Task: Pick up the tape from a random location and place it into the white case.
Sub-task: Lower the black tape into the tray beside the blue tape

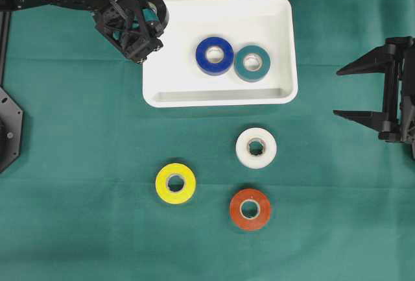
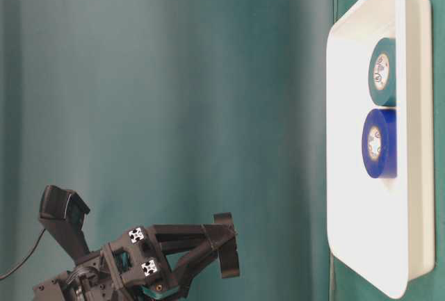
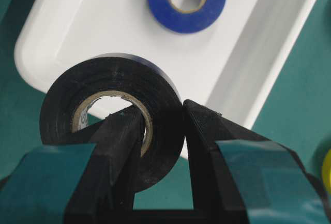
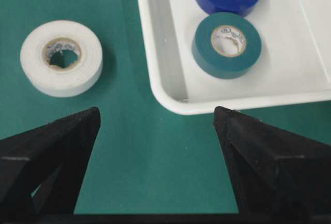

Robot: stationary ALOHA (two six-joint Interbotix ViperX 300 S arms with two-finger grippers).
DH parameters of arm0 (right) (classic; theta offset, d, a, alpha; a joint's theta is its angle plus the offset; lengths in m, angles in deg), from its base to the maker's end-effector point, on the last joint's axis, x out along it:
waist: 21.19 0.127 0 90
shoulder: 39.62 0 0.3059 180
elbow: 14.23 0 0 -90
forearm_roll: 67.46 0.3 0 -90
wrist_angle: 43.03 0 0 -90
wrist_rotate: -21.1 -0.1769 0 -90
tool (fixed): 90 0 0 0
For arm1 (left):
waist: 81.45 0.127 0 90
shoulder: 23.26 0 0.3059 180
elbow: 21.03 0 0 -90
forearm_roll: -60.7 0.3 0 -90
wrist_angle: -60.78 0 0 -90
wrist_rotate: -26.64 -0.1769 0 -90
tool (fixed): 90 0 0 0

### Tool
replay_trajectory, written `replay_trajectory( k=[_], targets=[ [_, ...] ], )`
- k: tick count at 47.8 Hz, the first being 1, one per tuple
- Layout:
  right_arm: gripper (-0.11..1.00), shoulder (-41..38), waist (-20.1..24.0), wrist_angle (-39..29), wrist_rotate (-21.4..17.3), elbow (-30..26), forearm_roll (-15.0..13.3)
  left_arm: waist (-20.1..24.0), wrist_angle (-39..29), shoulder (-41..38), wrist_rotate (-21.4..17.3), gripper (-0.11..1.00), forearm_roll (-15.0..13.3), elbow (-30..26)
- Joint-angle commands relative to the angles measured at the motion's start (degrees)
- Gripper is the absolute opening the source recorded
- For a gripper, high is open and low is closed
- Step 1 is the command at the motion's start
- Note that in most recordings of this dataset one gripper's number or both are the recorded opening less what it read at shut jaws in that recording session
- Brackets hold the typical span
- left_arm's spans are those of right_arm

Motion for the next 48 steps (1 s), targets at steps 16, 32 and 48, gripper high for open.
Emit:
replay_trajectory(
  k=[16, 32, 48],
  targets=[
    [0.87, -0.18, 0.00, 0.18, 0.00, -1.32, -0.09, 0.09, 0.35, 1.49, 0.18, 0.19, 0.09, -1.32],
    [0.87, -0.09, 0.00, 0.18, 0.00, -1.32, 0.00, 0.09, 0.62, 1.05, 0.18, 0.19, 0.09, -1.32],
    [0.87, -0.18, 0.00, 0.18, 0.00, -1.23, -0.09, 0.09, 5.98, -4.31, 0.18, 0.19, 0.09, 0.88]
  ],
)
